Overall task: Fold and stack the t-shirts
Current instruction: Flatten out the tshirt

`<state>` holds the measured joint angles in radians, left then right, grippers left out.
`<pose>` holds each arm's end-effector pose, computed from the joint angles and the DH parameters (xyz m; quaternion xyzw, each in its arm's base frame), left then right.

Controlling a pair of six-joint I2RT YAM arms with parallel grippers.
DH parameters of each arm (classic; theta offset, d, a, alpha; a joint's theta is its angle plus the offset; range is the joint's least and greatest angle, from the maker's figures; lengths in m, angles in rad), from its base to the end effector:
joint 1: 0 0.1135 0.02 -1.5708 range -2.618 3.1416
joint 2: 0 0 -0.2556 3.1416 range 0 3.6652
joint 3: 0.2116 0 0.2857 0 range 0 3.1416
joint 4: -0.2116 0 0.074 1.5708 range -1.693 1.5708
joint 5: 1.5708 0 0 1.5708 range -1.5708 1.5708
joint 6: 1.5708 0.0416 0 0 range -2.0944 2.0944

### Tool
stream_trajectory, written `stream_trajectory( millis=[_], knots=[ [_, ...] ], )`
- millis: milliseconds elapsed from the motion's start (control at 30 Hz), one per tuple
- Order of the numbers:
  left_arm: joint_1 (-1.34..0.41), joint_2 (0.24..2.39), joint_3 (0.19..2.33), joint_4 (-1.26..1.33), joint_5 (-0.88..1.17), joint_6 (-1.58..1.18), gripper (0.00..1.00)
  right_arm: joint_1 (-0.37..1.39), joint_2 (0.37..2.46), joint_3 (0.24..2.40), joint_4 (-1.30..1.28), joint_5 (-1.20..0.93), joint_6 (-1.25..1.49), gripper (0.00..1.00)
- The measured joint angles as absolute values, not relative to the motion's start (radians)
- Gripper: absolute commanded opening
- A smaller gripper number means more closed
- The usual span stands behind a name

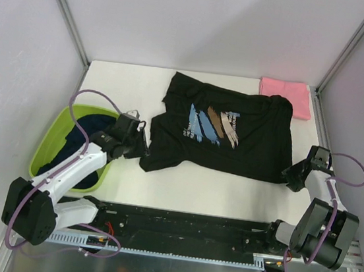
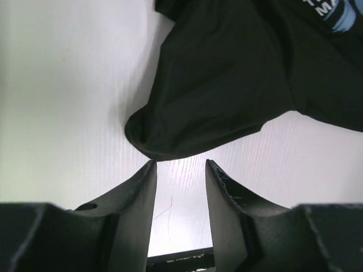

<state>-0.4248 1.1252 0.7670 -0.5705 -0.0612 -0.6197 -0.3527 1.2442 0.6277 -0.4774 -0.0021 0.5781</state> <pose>0.2394 -0.1055 0.2099 -0.1019 0.9430 -0.1322 0.2879 0.2381 -0.0875 0.1403 0.4359 0.8685 0.0276 0.2346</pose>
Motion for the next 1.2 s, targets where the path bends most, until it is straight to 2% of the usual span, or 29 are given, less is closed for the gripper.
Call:
stream_trajectory(
  millis=[133,267,500,600,900,1200],
  knots=[
    [-0.441,1.137,0.767,-0.546,-0.012,-0.6,0.35,-0.339,1.228,0.628,-0.508,-0.014,0.579,0.45],
    [-0.497,1.231,0.782,-0.508,0.015,-0.594,0.34,-0.302,1.213,0.628,-0.526,-0.013,0.592,0.45],
    [-0.597,1.462,0.877,-0.445,0.03,-0.596,0.46,-0.264,1.208,0.628,-0.545,0.007,0.604,0.44],
    [-0.608,1.496,0.896,-0.427,0.004,-0.604,0.47,-0.268,1.208,0.628,-0.554,0.014,0.606,0.44],
    [-0.455,1.497,0.968,-0.426,-0.154,-0.658,0.45,-0.282,1.208,0.628,-0.555,0.018,0.609,0.44],
    [-0.402,1.682,1.075,-0.405,-0.169,-0.654,0.42,-0.285,1.219,0.628,-0.548,0.018,0.605,0.43]
  ],
)
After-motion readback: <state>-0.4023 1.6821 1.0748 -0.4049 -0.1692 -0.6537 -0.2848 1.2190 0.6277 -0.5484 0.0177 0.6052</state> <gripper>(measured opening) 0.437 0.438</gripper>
